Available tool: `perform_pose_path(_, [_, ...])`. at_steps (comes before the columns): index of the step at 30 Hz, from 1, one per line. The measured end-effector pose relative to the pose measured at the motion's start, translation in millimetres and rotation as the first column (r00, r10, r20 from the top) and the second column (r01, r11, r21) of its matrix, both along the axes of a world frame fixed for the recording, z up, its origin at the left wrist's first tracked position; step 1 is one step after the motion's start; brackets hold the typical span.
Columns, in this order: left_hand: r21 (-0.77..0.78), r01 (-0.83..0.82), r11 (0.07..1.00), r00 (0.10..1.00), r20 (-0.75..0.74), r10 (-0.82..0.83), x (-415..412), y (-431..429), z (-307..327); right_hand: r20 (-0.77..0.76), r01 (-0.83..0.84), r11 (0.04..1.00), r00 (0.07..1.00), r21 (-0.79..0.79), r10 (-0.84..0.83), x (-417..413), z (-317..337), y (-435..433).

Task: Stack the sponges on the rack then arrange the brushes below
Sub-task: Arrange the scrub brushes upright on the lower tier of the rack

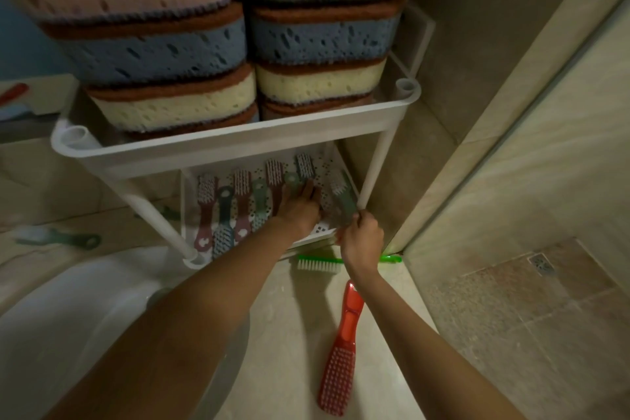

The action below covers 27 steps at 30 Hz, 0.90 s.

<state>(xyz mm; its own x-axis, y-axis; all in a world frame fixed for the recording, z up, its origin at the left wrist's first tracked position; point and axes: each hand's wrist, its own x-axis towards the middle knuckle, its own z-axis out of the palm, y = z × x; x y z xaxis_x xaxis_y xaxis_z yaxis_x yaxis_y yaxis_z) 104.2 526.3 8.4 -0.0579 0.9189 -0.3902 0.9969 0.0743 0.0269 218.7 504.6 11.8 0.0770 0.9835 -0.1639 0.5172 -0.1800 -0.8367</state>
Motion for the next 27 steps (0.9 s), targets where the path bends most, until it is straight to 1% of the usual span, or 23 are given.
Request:
perform_pose_path(6, [0.038, -0.072, 0.997, 0.995, 0.066, 0.069, -0.6, 2.1, -0.2, -0.023, 0.008, 1.0, 1.0, 0.002, -0.008, 0.9, 0.1, -1.0])
perform_pose_path(8, [0.057, -0.102, 0.993, 0.989, 0.115, 0.095, -0.1, 1.1, 2.2, -0.026, 0.006, 1.0, 1.0, 0.0, -0.006, 0.4, 0.4, -2.5])
perform_pose_path(10, [0.128, -0.155, 0.98, 0.974, 0.186, 0.13, -1.5, -0.6, 6.2, -0.034, -0.005, 1.0, 0.999, 0.0, 0.005, 0.7, 1.1, -3.7])
perform_pose_path(12, [0.239, -0.246, 0.939, 0.953, 0.236, 0.19, -7.3, -3.5, 11.8, -0.053, -0.022, 1.0, 0.998, 0.008, 0.023, 1.8, 3.9, -4.6])
perform_pose_path(14, [0.308, -0.298, 0.903, 0.925, 0.328, 0.193, -13.8, -9.4, 21.7, -0.072, -0.058, 0.998, 0.996, 0.023, 0.059, 3.3, 10.0, -6.7])
perform_pose_path(15, [0.329, -0.27, 0.905, 0.925, 0.35, 0.148, -16.8, -13.0, 27.0, -0.085, -0.083, 0.996, 0.993, 0.037, 0.086, 3.7, 13.8, -8.2])
perform_pose_path(16, [0.344, -0.209, 0.915, 0.939, 0.331, 0.09, -19.0, -16.9, 32.3, -0.105, -0.109, 0.993, 0.988, 0.055, 0.114, 4.2, 18.1, -9.8])
perform_pose_path(18, [0.369, -0.101, 0.924, 0.969, 0.247, 0.007, -22.0, -24.3, 41.8, -0.149, -0.149, 0.985, 0.976, 0.088, 0.161, 4.0, 26.7, -12.3])
perform_pose_path(19, [0.369, -0.094, 0.925, 0.974, 0.227, 0.008, -24.1, -28.0, 45.0, -0.184, -0.157, 0.983, 0.968, 0.09, 0.171, 3.5, 31.9, -13.1])
perform_pose_path(20, [0.363, -0.12, 0.924, 0.97, 0.239, 0.032, -26.4, -32.0, 47.3, -0.237, -0.151, 0.986, 0.957, 0.076, 0.165, 2.4, 36.8, -12.9])
perform_pose_path(23, [0.305, -0.24, 0.922, 0.904, 0.416, 0.098, -32.5, -45.1, 55.2, -0.449, -0.084, 0.996, 0.891, -0.015, 0.069, -0.5, 54.3, -9.4])
perform_pose_path(25, [0.269, -0.284, 0.92, 0.865, 0.485, 0.125, -33.3, -51.5, 61.0, -0.558, -0.082, 0.993, 0.829, -0.085, 0.02, -3.2, 63.5, -6.1])
perform_pose_path(26, [0.246, -0.348, 0.905, 0.823, 0.543, 0.168, -33.0, -52.9, 63.9, -0.589, -0.094, 0.989, 0.808, -0.117, 0.007, -4.6, 66.0, -4.5])
perform_pose_path(27, [0.218, -0.438, 0.872, 0.754, 0.618, 0.224, -32.4, -52.9, 65.4, -0.601, -0.112, 0.983, 0.799, -0.146, 0.002, -6.4, 66.9, -2.9])
